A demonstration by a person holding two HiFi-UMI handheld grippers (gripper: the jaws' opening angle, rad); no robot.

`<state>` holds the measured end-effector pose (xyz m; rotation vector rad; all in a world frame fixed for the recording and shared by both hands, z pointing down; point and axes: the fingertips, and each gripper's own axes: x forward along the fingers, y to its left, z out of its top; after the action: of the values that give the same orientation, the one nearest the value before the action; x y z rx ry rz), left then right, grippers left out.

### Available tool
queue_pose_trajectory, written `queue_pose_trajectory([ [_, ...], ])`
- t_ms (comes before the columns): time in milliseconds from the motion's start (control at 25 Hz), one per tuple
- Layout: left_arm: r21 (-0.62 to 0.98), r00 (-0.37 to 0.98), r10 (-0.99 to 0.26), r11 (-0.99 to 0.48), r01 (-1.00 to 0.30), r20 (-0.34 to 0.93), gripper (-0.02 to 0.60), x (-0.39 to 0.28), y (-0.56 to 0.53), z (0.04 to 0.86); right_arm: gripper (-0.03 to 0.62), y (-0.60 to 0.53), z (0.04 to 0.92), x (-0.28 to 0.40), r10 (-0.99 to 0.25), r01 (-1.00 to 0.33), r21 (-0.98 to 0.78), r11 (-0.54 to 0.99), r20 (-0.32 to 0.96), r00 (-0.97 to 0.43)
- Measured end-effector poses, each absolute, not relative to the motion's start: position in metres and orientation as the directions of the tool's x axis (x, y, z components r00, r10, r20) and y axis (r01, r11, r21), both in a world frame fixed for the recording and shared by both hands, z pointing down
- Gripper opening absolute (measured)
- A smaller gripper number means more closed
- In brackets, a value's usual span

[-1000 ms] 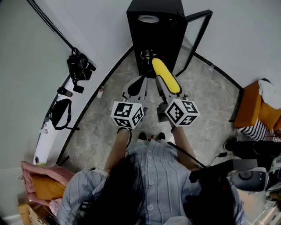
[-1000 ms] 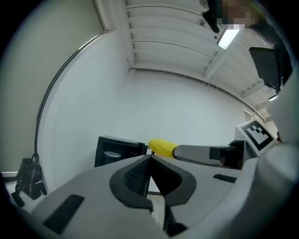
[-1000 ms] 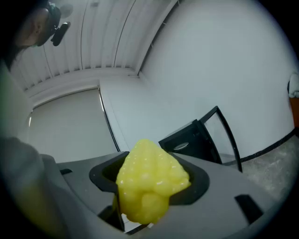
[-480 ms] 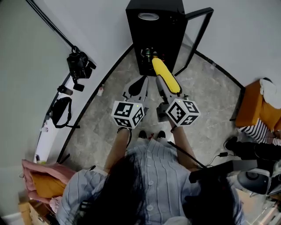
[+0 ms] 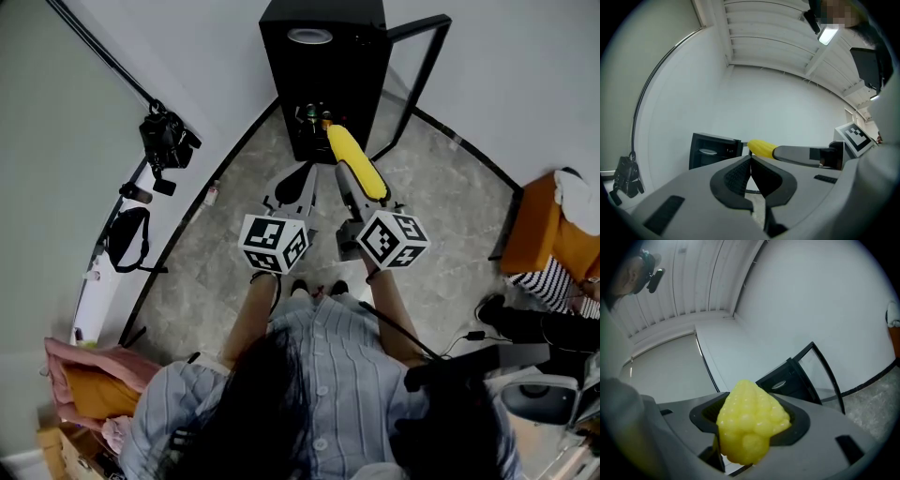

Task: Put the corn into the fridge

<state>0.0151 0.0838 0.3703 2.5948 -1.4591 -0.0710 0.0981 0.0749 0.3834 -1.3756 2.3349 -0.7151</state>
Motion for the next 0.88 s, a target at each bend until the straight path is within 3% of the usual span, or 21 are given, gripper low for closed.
queue_pose_trajectory([
  [880, 0.213, 0.483, -0.871, -0.457, -0.864, 0.091, 0.009, 0.034, 0.061, 0.401, 0.264, 0.045, 0.417, 0.112, -0.839, -0.674, -0.604, 0.425, 0.018, -0.544],
])
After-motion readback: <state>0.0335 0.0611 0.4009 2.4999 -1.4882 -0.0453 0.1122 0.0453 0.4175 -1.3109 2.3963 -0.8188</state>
